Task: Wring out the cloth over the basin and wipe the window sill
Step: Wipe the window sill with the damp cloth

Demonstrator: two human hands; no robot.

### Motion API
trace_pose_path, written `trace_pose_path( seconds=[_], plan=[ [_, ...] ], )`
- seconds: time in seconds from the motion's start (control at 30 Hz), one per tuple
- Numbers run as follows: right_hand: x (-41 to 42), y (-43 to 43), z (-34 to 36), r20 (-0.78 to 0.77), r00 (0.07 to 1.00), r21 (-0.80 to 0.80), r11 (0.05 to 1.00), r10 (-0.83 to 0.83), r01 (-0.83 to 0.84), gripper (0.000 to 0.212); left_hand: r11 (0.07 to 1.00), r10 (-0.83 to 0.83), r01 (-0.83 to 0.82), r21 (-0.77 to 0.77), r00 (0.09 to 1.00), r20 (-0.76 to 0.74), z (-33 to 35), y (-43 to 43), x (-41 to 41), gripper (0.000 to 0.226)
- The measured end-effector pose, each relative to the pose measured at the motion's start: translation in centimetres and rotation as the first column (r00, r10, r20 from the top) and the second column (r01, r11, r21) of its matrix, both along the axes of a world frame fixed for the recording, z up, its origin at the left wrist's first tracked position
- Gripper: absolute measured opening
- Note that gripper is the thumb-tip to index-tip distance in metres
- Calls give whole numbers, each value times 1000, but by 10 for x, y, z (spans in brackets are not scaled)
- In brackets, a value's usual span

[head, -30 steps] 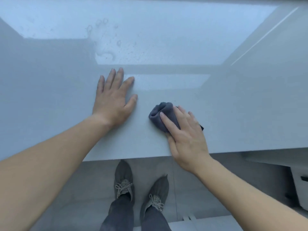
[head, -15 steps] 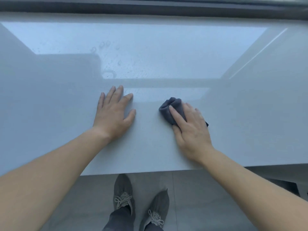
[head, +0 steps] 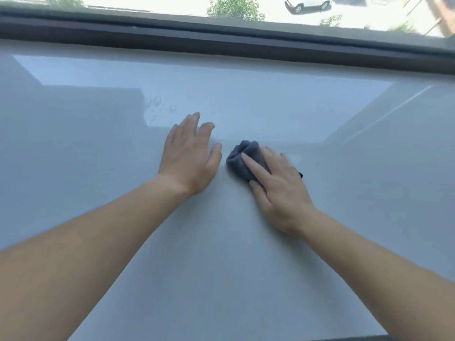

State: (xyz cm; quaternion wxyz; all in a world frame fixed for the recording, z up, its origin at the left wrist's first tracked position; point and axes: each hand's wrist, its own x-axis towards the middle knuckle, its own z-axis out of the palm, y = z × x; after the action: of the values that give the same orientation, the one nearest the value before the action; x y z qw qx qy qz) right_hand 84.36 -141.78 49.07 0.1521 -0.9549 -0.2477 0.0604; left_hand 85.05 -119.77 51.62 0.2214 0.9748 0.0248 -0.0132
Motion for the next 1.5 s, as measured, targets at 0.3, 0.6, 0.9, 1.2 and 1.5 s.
trace_pose_path(
  seconds=[0.3,0.6,0.9,1.2,1.5],
  plan=[
    [148,6,-1,42,964,23,965,-263,262,53,988,-57,73,134,991,-124,-21,6,89,60],
    [179,7,-5,75,994,-23,997,81,-79,52,968,-57,77,241,994,-89,-31,4,90,76],
    [204,56,-7,110,994,15,999,27,-29,52,967,-63,82,240,995,-83,-31,4,90,76],
    [234,26,-5,98,961,96,964,-257,248,53,963,-53,74,258,995,-87,-28,3,89,75],
    [250,-22,-5,93,970,70,973,-226,220,54,970,-31,45,240,998,-63,-28,0,88,74]
  ],
)
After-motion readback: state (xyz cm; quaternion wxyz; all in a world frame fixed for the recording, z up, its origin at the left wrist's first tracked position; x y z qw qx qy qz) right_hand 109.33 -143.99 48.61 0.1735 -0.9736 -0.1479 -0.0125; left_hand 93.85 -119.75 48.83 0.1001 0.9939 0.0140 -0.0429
